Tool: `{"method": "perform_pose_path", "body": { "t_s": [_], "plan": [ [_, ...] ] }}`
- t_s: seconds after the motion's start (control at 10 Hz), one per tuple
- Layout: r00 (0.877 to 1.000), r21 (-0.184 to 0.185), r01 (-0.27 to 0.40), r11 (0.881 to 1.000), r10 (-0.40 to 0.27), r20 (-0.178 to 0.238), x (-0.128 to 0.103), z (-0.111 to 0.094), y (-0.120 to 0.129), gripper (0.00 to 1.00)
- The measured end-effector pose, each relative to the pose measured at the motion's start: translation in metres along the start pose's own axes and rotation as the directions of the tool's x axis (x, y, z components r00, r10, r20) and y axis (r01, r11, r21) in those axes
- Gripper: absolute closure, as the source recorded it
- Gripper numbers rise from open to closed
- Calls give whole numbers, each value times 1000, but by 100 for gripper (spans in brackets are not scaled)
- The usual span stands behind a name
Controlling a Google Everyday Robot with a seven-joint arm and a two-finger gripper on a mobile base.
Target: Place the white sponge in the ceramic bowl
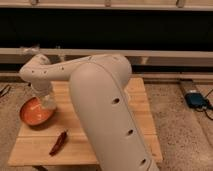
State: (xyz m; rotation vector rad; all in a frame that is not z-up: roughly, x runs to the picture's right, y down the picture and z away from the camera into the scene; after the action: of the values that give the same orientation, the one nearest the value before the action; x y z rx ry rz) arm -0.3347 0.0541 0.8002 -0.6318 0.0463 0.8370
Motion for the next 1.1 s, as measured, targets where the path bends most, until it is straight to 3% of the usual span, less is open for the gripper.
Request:
{"method": "perform_pose_path", "body": {
  "t_s": [0.6,1.1],
  "plan": [
    [994,-29,105,994,-105,-9,-17,9,41,39],
    [992,-56,126,990,-127,-13,-28,22,44,36]
  ]
}}
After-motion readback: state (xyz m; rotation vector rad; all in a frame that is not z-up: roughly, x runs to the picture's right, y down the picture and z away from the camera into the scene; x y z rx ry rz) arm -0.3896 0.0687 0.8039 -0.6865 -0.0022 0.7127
